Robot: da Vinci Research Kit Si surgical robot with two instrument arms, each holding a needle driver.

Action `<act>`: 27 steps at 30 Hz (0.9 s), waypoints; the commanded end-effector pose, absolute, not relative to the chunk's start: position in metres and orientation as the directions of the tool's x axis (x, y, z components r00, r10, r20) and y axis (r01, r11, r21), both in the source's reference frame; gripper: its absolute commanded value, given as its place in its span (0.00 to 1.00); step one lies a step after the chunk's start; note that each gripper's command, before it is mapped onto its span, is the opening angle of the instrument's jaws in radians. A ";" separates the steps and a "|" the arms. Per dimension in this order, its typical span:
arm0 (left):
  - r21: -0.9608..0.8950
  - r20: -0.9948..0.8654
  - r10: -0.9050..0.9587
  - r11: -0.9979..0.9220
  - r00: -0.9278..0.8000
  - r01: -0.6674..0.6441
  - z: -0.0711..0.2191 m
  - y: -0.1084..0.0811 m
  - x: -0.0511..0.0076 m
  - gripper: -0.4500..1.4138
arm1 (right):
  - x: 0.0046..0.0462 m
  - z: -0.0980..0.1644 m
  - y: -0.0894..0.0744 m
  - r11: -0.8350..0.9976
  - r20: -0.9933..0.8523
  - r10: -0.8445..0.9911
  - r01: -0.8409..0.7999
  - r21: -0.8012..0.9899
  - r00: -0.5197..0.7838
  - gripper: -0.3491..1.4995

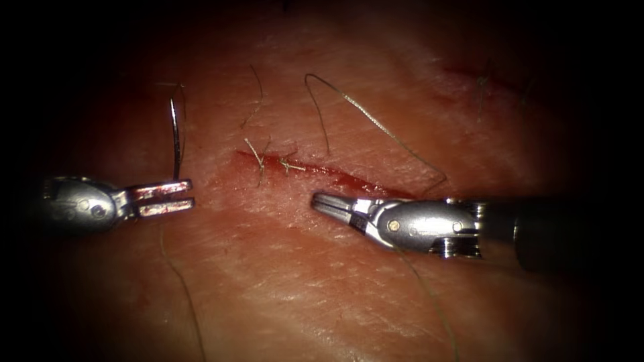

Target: Wound Closure

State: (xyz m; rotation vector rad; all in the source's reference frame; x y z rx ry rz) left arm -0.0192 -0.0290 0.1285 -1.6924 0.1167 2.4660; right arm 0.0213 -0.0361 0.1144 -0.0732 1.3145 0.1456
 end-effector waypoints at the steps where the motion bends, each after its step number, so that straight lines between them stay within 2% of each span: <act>1: -0.022 -0.933 0.080 -0.986 -0.352 -0.165 0.129 -0.029 -0.0198 0.00 | 0.0211 0.114 -0.037 0.989 -0.968 0.069 -0.141 0.035 0.243 0.00; 16: -0.021 -0.933 0.076 -0.988 -0.352 -0.156 0.129 -0.030 -0.0202 0.00 | 0.0139 0.108 -0.045 0.991 -0.967 0.074 -0.125 0.044 0.243 0.00; 27: -0.022 -0.933 0.075 -0.988 -0.352 -0.152 0.129 -0.030 -0.0204 0.00 | 0.0108 0.103 -0.049 0.993 -0.969 0.079 -0.108 0.055 0.235 0.00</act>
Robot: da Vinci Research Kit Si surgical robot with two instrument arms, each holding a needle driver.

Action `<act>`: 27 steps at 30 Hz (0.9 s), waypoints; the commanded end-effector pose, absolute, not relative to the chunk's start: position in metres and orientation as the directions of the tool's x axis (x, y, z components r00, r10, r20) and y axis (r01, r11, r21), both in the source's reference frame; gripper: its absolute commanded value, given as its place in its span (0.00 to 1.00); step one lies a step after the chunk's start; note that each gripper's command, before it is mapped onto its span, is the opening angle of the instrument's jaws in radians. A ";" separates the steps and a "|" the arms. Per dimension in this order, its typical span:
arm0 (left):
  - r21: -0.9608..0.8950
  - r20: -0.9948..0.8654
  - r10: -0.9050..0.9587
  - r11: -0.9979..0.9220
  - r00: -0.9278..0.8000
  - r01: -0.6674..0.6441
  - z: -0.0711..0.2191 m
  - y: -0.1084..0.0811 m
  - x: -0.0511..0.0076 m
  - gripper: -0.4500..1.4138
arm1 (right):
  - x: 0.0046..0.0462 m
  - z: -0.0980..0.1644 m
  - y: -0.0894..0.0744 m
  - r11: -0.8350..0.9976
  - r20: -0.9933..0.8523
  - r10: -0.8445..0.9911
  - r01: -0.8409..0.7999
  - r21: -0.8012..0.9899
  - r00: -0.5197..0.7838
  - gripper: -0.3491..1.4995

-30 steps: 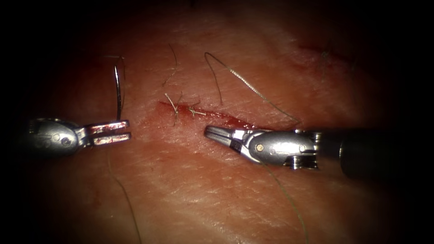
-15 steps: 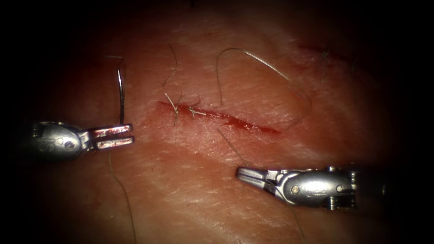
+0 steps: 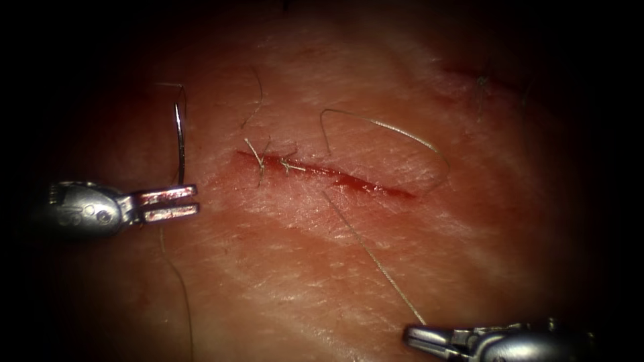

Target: Wound Closure

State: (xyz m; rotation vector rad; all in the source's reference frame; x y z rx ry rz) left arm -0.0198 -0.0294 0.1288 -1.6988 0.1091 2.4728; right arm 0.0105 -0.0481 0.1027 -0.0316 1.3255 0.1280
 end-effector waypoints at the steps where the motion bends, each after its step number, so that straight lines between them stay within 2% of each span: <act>1: -0.021 -0.933 0.075 -0.988 -0.352 -0.152 0.130 -0.030 -0.0204 0.00 | 0.0102 0.102 -0.050 0.993 -0.969 0.078 -0.104 0.056 0.233 0.00; 12: -0.020 -0.932 0.073 -0.988 -0.354 -0.150 0.130 -0.030 -0.0206 0.00 | 0.0070 0.099 -0.053 0.995 -0.965 0.084 -0.065 0.070 0.247 0.00; 27: -0.025 -0.933 0.076 -0.989 -0.353 -0.147 0.130 -0.030 -0.0210 0.00 | 0.0062 0.096 -0.055 0.997 -0.965 0.081 -0.013 0.080 0.250 0.00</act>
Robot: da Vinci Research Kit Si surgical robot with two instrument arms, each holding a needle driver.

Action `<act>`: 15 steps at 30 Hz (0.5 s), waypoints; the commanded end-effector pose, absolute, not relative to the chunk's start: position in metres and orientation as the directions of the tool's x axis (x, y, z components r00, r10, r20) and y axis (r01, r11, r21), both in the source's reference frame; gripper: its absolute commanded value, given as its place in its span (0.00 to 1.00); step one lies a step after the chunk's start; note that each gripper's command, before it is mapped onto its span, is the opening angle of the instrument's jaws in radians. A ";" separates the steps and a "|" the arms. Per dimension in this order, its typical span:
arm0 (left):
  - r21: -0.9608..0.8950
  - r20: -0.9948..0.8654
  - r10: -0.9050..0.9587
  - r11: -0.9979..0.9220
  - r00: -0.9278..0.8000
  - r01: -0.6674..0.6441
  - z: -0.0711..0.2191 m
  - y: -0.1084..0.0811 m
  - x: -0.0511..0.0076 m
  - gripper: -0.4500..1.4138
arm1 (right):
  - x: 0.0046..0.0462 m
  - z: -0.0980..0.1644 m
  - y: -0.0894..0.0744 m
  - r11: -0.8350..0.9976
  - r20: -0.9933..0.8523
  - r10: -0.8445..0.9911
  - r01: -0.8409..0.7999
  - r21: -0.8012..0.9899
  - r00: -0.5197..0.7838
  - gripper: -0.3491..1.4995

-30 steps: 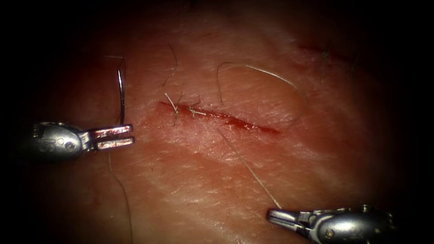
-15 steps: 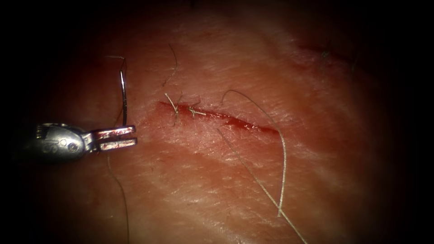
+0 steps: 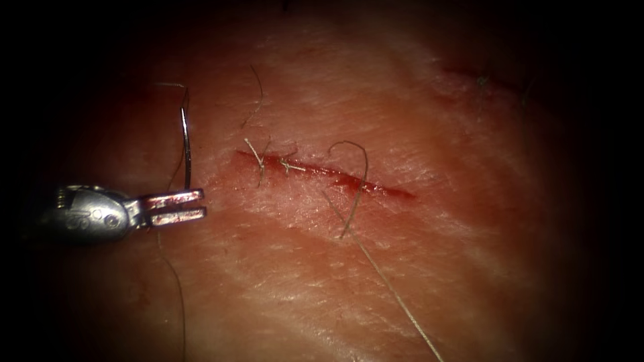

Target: Wound Closure

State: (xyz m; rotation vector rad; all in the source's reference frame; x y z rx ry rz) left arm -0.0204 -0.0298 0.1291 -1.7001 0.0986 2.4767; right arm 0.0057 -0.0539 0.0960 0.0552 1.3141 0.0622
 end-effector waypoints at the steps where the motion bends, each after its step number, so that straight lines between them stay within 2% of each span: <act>1: -0.025 -0.932 0.076 -0.989 -0.355 -0.146 0.130 -0.030 -0.0210 0.00 | 0.0062 0.096 -0.055 0.997 -0.965 0.080 -0.012 0.080 0.250 0.00; 15: -0.024 -0.932 0.074 -0.989 -0.354 -0.145 0.130 -0.030 -0.0211 0.00 | 0.0061 0.097 -0.055 0.995 -0.964 0.097 0.003 0.101 0.248 0.00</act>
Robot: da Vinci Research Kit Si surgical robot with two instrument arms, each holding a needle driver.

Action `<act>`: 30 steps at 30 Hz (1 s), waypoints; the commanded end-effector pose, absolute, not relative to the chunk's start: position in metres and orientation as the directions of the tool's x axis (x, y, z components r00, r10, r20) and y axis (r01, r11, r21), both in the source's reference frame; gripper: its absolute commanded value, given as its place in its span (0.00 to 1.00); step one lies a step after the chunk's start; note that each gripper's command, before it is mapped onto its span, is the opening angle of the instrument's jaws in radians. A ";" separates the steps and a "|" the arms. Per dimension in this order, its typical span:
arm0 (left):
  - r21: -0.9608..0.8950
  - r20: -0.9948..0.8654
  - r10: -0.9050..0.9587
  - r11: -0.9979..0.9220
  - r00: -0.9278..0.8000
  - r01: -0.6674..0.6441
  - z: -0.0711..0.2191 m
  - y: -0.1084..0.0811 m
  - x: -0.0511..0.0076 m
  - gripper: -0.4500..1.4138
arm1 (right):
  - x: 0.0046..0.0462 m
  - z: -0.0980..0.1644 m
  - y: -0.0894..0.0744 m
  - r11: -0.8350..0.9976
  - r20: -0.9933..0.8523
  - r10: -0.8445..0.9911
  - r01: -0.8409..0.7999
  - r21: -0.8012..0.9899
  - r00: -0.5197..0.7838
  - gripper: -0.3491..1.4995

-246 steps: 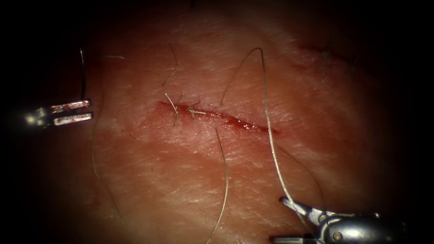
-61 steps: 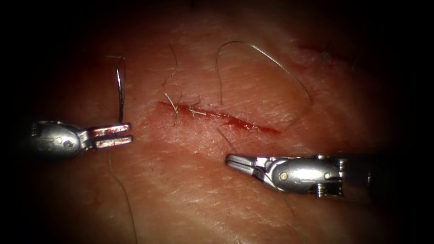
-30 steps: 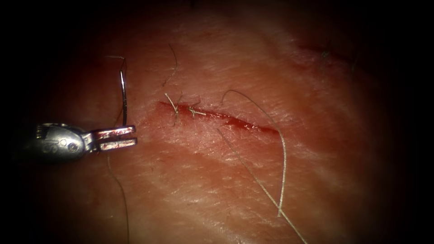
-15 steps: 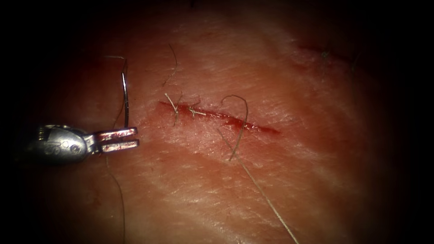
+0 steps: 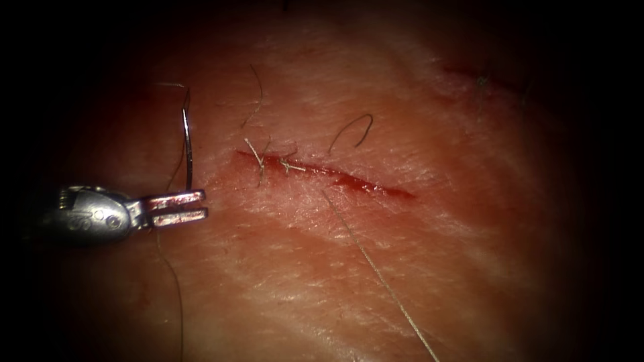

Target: Wound Closure

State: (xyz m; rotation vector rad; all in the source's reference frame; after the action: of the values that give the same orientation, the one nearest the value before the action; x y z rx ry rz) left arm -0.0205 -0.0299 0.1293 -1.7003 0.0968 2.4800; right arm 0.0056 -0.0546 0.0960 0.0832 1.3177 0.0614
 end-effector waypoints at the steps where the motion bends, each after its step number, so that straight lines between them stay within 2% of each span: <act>1: -0.024 -0.932 0.074 -0.989 -0.354 -0.145 0.130 -0.030 -0.0211 0.00 | 0.0061 0.097 -0.056 0.995 -0.964 0.097 0.006 0.101 0.246 0.00; 24: -0.030 -0.932 0.079 -0.989 -0.355 -0.143 0.130 -0.030 -0.0209 0.00 | 0.0064 0.096 -0.057 0.990 -0.959 0.108 0.061 0.128 0.264 0.00; 25: -0.030 -0.932 0.079 -0.989 -0.354 -0.142 0.130 -0.030 -0.0208 0.00 | 0.0064 0.096 -0.056 0.991 -0.956 0.113 0.034 0.127 0.270 0.23; 26: -0.034 -0.933 0.080 -0.990 -0.351 -0.137 0.130 -0.030 -0.0203 0.00 | 0.0061 0.096 -0.054 0.991 -0.949 0.133 -0.068 0.118 0.286 0.88; 27: -0.034 -0.931 0.082 -0.989 -0.355 -0.141 0.130 -0.030 -0.0200 0.00 | 0.0058 0.096 -0.053 0.988 -0.945 0.144 -0.097 0.120 0.294 0.93; 30: -0.036 -0.929 0.087 -0.989 -0.361 -0.146 0.129 -0.029 -0.0191 0.00 | 0.0050 0.096 -0.051 0.984 -0.940 0.160 -0.121 0.129 0.302 0.96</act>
State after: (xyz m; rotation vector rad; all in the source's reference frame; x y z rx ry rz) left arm -0.0180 -0.0289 0.1280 -1.6807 0.0841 2.4807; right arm 0.0046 -0.0510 0.0952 0.0373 1.2487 0.1884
